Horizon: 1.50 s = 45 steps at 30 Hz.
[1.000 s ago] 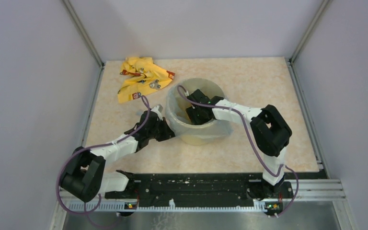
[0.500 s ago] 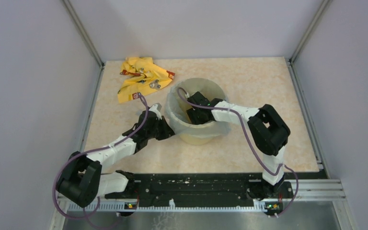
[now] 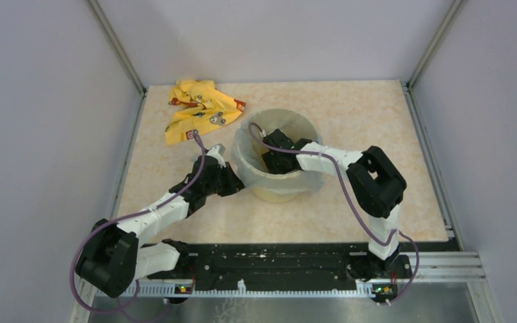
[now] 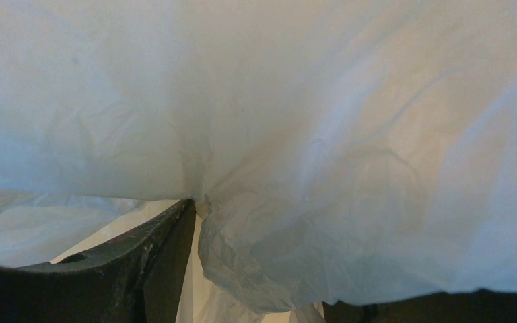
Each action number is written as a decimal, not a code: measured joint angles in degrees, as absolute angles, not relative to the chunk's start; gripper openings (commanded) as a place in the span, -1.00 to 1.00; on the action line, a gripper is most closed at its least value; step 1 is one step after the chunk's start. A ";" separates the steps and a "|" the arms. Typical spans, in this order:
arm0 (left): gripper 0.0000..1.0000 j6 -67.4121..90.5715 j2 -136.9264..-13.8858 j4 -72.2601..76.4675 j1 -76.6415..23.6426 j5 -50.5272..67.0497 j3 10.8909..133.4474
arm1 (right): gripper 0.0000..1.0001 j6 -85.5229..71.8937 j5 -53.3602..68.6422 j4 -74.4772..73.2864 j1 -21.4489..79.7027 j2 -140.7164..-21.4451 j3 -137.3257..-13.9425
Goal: Put the trash bags into the trash bin
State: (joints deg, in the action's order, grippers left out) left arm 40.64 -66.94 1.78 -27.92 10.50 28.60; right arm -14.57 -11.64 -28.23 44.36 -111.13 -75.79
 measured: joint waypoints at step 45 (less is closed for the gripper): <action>-0.48 38.79 -64.75 -3.18 -27.94 7.90 32.16 | 0.32 -14.39 -12.69 -47.11 43.75 -108.60 -86.08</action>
State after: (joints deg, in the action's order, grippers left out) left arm 38.79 -64.75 -3.18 -27.94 7.90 32.16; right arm -14.39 -12.69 -47.11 43.75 -108.60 -86.08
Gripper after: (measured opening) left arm 0.260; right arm 0.655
